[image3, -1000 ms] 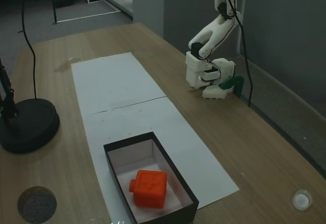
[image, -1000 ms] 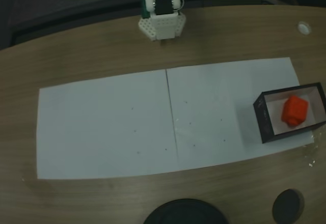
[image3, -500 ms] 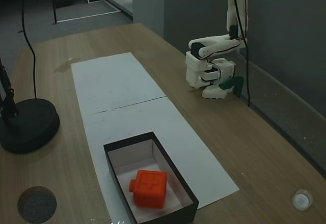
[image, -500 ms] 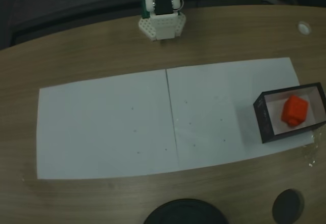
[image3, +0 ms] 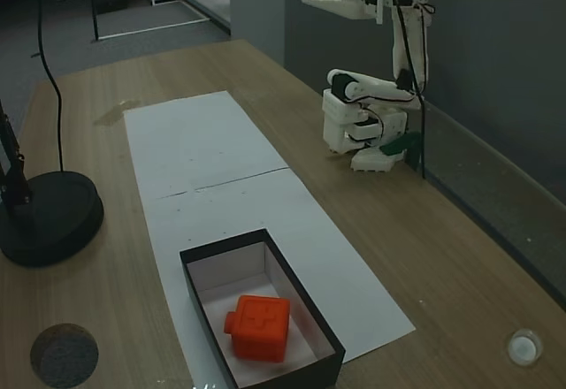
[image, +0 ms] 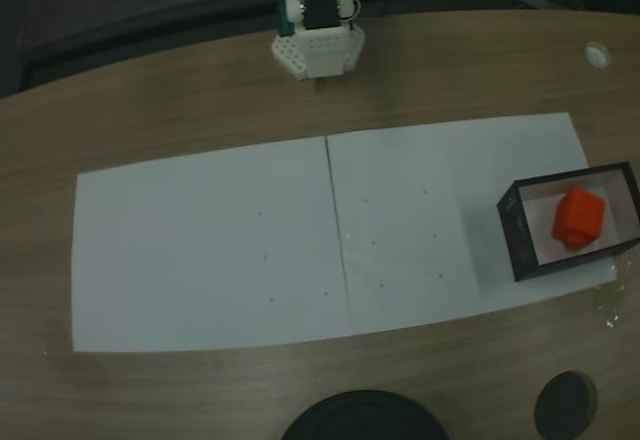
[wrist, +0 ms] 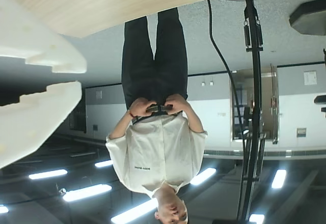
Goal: Grab a orange square and put it in the box.
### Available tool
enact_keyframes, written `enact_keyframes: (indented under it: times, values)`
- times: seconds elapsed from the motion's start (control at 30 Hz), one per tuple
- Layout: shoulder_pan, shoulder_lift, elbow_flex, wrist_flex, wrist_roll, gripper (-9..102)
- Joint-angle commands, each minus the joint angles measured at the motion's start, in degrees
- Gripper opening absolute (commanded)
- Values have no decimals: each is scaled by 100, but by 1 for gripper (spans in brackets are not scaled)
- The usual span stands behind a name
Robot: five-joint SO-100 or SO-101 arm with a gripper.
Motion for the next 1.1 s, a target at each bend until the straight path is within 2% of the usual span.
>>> enact_keyframes:
  times: [0.0,0.17,0.53,0.73,0.93,1.07]
  values:
    - [44,149,422,-264,18,0]
    - [35,123,1371,-729,18,0]
    - [62,123,4816,-1907,-26,0]
    - [62,123,5862,-1916,-26,0]
    - [70,123,5906,-1837,9,0]
    - [62,123,5704,-1116,9,0]
